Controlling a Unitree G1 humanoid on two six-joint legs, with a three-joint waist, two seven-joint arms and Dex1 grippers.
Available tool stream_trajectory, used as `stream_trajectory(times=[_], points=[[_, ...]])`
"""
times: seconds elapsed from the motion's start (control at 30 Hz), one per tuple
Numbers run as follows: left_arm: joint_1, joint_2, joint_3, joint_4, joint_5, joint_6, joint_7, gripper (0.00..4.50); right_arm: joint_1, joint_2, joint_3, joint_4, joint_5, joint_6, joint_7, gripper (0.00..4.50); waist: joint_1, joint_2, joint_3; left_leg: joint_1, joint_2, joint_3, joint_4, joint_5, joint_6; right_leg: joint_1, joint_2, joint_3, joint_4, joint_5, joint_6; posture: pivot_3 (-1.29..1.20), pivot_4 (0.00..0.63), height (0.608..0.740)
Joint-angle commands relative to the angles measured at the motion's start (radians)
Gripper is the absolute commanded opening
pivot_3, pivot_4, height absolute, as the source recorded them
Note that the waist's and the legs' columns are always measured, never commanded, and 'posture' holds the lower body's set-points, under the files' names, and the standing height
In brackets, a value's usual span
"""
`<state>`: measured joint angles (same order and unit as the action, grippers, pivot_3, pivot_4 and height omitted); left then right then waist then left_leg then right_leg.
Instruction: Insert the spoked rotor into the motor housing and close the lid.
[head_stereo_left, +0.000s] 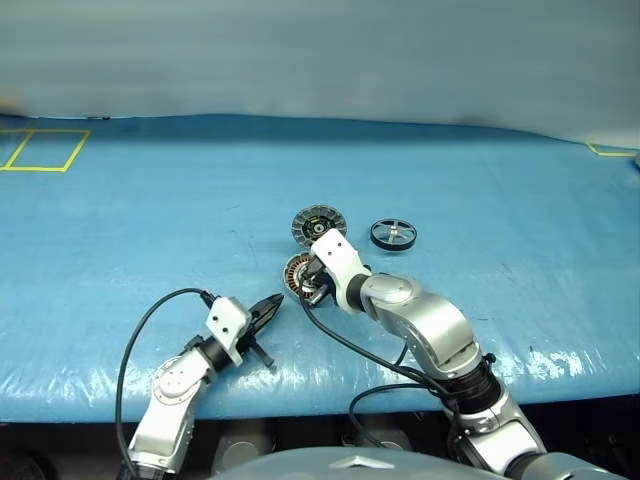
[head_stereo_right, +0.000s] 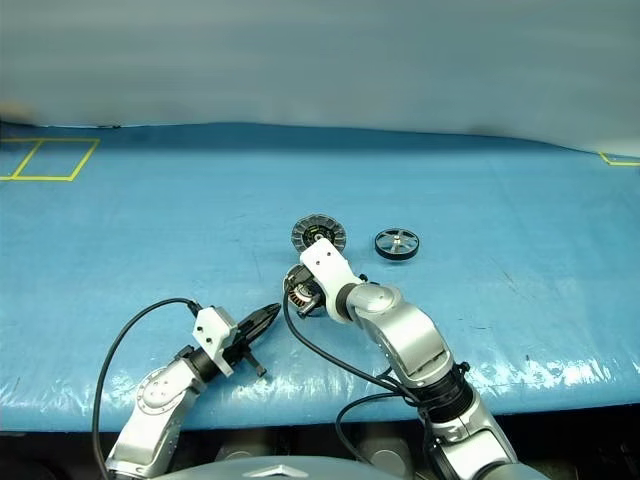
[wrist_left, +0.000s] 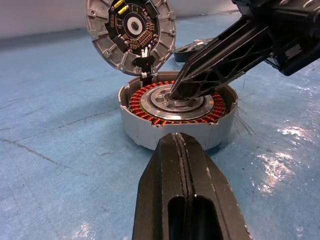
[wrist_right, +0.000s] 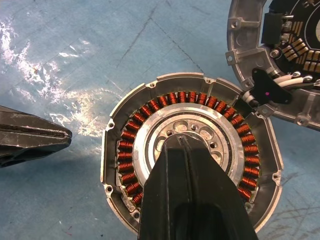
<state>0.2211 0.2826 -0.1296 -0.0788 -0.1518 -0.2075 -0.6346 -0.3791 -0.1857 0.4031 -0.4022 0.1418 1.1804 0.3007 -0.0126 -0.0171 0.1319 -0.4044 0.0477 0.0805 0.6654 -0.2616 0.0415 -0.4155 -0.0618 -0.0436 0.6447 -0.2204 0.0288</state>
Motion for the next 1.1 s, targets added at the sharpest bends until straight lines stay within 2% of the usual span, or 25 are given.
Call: stream_trajectory(times=[0.03, 0.6, 0.8, 0.87, 1.1], points=[[-0.007, -0.002, -0.01, -0.024, -0.008, -0.027, -0.004, 0.0, -0.016, 0.001, -0.013, -0.001, -0.006, 0.009, -0.016, 0.03, 0.0, 0.0, 0.0, 0.0, 0.0, 0.0, 0.0, 0.0, 0.0, 0.0, 0.0, 0.0, 0.0, 0.0, 0.0, 0.0, 0.15, 0.74], [-0.021, 0.002, -0.003, 0.035, -0.005, -0.061, -0.014, 0.0, -0.017, 0.001, 0.003, -0.018, -0.011, -0.033, -0.022, 0.03, 0.0, 0.0, 0.0, -0.001, 0.0, 0.0, 0.0, 0.0, 0.0, -0.001, 0.0, 0.0, 0.0, 0.0, 0.0, 0.0, 0.15, 0.74], [-0.022, 0.004, -0.001, 0.036, -0.005, -0.061, -0.013, 0.0, -0.015, 0.001, 0.016, -0.019, -0.013, -0.056, -0.014, 0.03, 0.0, 0.0, 0.0, -0.009, 0.0, 0.0, 0.0, 0.0, 0.0, -0.009, 0.0, 0.0, 0.0, 0.001, 0.001, 0.0, 0.15, 0.74], [-0.02, 0.004, 0.0, 0.035, -0.005, -0.06, -0.012, 0.0, -0.014, 0.001, 0.017, -0.029, -0.009, -0.055, -0.01, 0.03, 0.0, 0.0, 0.0, -0.009, 0.0, 0.0, 0.0, 0.0, 0.0, -0.01, 0.0, 0.0, 0.0, 0.004, 0.006, 0.0, 0.15, 0.74], [-0.015, 0.006, 0.001, 0.025, -0.003, -0.055, -0.004, 0.0, 0.005, -0.011, 0.037, -0.024, -0.015, -0.062, -0.002, 0.03, 0.0, 0.0, 0.0, -0.01, 0.0, 0.0, 0.0, 0.0, 0.0, -0.01, 0.0, 0.0, 0.0, 0.003, 0.006, 0.0, 0.15, 0.74]])
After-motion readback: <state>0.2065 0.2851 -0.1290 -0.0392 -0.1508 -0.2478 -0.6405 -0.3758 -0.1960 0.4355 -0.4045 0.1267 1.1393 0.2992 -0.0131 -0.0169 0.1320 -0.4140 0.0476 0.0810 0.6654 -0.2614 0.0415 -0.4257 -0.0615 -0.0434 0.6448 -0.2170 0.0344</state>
